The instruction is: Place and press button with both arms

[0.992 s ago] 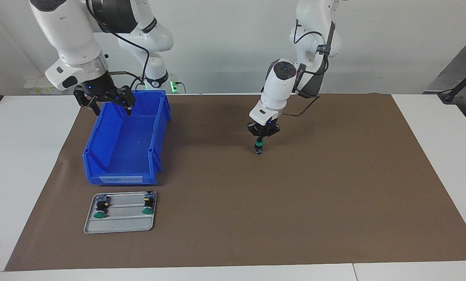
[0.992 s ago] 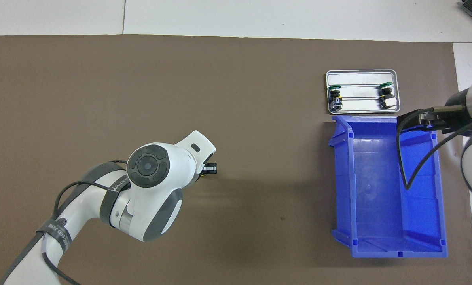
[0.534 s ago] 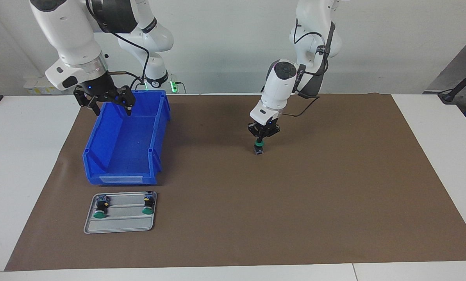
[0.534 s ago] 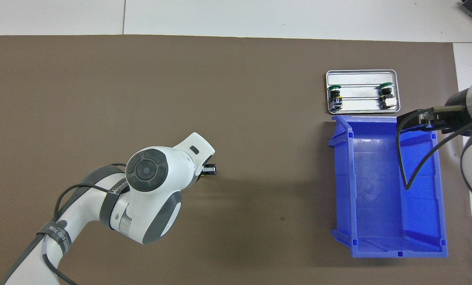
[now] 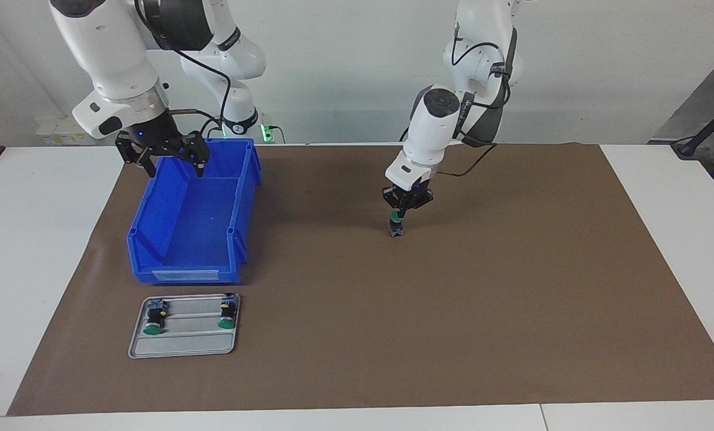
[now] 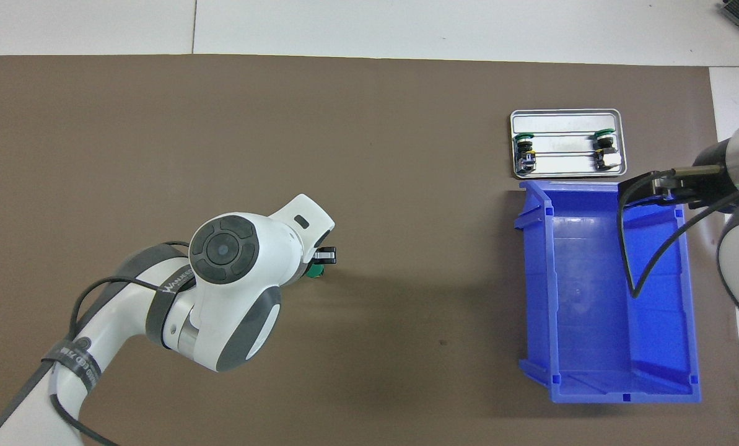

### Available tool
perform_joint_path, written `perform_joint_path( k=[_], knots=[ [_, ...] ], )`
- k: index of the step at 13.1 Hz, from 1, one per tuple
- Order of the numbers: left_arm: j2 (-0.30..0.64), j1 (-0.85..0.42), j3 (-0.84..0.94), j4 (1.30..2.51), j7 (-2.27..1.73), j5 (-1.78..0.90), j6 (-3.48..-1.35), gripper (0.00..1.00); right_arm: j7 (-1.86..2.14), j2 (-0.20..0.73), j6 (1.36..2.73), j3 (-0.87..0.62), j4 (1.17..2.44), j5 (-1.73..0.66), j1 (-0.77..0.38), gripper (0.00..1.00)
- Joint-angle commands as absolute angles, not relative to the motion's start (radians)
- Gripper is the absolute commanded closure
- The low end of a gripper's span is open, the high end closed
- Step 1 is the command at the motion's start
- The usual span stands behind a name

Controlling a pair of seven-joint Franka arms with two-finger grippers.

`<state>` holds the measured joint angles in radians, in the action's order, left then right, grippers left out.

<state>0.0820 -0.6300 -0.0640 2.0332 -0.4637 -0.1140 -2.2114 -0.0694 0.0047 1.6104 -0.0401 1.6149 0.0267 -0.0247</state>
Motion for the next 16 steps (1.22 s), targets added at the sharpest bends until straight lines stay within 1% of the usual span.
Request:
perform_joint_path(
  k=[1,4,7,9,11,13,14,16],
  knots=[
    [0.1,-0.553,-0.066,1.883,-0.376,-0.094,-2.05,1.0,-0.055,0.005,1.618,-0.046,1.609,0.009,-0.035,0.0],
    [0.094,-0.407,-0.066,1.793,-0.199,-0.094,-1.916,1.0,-0.11,0.005,1.666,-0.048,1.624,0.009,-0.098,0.0],
    [0.066,-0.221,-0.067,1.729,0.001,-0.092,-1.807,1.0,-0.205,0.009,1.752,-0.048,1.673,0.008,-0.199,0.01],
    [0.058,-0.134,-0.068,1.651,0.09,-0.063,-1.688,1.0,-0.348,0.018,1.819,-0.048,1.706,0.006,-0.28,0.01],
    [0.063,-0.12,-0.069,1.541,0.107,0.007,-1.564,1.0,-0.394,0.047,1.87,-0.049,1.723,0.006,-0.34,0.01],
    [0.074,-0.106,-0.069,1.476,0.107,0.005,-1.474,0.99,-0.44,0.096,1.931,-0.049,1.721,0.003,-0.408,0.01],
    [0.071,-0.106,-0.069,1.473,0.109,-0.001,-1.479,0.93,-0.484,0.129,1.965,-0.049,1.718,0.003,-0.443,0.01],
    [0.06,-0.115,-0.067,1.488,0.107,-0.003,-1.511,0.71,-0.592,0.196,2.066,-0.049,1.715,0.002,-0.503,0.01]
  ],
)
